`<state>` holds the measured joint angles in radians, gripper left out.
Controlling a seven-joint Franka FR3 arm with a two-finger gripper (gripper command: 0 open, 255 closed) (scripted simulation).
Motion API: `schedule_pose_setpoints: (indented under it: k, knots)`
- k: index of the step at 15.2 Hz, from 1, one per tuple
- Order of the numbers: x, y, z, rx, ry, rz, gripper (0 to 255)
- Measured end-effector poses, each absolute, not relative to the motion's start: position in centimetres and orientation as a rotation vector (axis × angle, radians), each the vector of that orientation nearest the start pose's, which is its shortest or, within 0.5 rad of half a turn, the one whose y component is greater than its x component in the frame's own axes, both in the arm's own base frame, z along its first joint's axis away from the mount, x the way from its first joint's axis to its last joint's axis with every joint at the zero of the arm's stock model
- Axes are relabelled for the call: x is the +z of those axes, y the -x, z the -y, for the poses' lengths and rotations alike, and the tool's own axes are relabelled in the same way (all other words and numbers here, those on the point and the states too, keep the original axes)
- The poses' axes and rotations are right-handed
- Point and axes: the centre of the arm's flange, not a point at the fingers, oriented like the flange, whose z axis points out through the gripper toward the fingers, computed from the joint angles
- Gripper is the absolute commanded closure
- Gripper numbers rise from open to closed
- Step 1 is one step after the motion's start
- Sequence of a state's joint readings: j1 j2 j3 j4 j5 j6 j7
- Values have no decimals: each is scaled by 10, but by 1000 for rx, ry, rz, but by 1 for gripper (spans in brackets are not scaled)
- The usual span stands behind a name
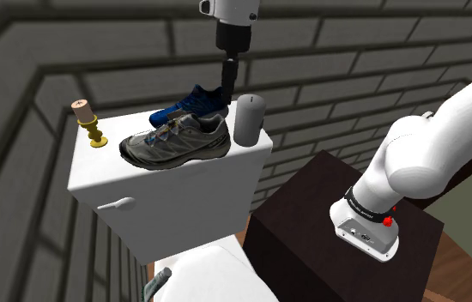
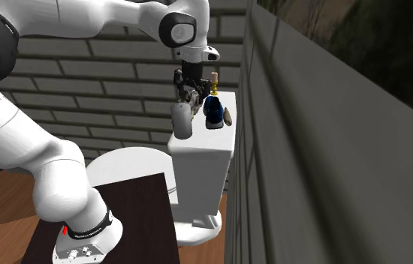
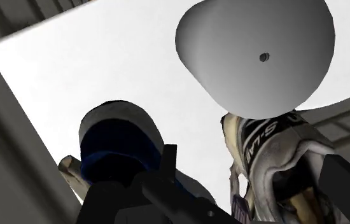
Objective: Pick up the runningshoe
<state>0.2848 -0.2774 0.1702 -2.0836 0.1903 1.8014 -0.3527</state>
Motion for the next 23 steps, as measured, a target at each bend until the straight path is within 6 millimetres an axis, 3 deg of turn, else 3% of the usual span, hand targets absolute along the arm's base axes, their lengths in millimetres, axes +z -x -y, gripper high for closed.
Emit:
schedule_pose_setpoints:
  k: [6, 14, 15, 23]
  knots:
    - [537, -409, -300, 21, 2631, 1441, 0]
    - [502, -408, -309, 21, 2610, 1476, 0]
    - [500, -407, -309, 21, 2610, 1476, 255]
    - [500, -407, -309, 16, 2611, 1476, 255]
